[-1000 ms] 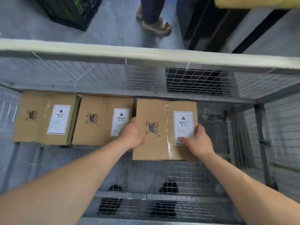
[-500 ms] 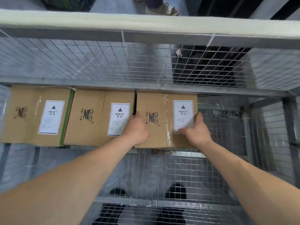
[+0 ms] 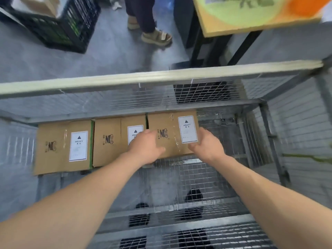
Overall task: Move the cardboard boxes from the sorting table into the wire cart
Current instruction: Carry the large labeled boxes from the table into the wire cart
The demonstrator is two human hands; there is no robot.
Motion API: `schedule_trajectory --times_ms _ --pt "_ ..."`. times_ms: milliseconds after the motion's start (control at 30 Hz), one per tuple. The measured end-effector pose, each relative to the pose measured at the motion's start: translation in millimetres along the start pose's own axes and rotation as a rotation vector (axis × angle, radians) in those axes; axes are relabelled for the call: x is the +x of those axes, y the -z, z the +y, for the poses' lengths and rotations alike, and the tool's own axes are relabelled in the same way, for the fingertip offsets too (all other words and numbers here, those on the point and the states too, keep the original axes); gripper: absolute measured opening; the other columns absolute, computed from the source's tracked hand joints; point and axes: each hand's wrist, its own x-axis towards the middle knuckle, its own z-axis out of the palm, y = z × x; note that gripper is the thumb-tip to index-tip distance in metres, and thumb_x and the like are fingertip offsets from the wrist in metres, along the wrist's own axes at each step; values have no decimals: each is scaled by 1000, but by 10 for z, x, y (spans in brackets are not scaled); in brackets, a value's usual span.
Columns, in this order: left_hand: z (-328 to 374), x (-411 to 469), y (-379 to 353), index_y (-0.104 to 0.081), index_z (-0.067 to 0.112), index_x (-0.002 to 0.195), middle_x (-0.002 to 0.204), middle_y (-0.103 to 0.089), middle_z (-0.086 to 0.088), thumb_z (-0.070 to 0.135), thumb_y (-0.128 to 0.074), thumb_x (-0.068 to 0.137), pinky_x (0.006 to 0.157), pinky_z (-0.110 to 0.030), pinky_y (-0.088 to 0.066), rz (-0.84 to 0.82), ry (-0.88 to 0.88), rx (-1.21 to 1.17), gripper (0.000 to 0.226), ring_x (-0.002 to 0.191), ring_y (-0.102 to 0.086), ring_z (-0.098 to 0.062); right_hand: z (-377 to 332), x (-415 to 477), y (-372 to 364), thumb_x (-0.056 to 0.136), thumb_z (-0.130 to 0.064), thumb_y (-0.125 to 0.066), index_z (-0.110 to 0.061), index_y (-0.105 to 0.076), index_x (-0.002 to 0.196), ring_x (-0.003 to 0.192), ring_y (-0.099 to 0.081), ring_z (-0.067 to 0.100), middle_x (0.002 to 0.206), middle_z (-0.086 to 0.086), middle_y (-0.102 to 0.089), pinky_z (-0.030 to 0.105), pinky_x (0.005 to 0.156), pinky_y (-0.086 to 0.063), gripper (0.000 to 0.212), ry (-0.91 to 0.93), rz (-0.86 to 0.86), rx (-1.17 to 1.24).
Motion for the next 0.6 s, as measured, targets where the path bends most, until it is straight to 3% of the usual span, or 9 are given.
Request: schedule_trajectory --times_ms 100,200,367,600 --pt "155 -442 375 -48 11 143 147 -48 -8 54 -63 89 108 -46 -44 17 -101 121 70 135 -44 -27 -201 -544 251 87 -35 -67 -22 -46 140 115 -59 24 141 2 -55 30 82 -41 59 -38 45 -5" --pt "339 -908 768 -48 10 143 149 -47 -8 59 -62 89 111 -46 -42 62 -211 199 75 138 -42 -26 -425 -1124 525 89 -41 -66 -15 -37 148 125 -56 25 148 5 -50 38 94 -47 71 -76 101 -54" --pt "675 -1688 1355 -51 15 139 142 -53 -3 62 -59 86 103 -44 -44 148 -361 259 71 133 -46 -23 -715 -2092 978 90 -51 -62 -16 -23 159 141 -43 22 160 1 -37 40 111 -40 87 -94 220 -67" --pt "1152 -2566 1746 -50 21 139 143 -52 0 70 -54 84 100 -45 -47 189 -503 321 73 132 -47 -23 -896 -3216 1501 87 -55 -57 -16 -46 139 123 -57 27 141 4 -56 44 100 -48 66 -131 361 -130"
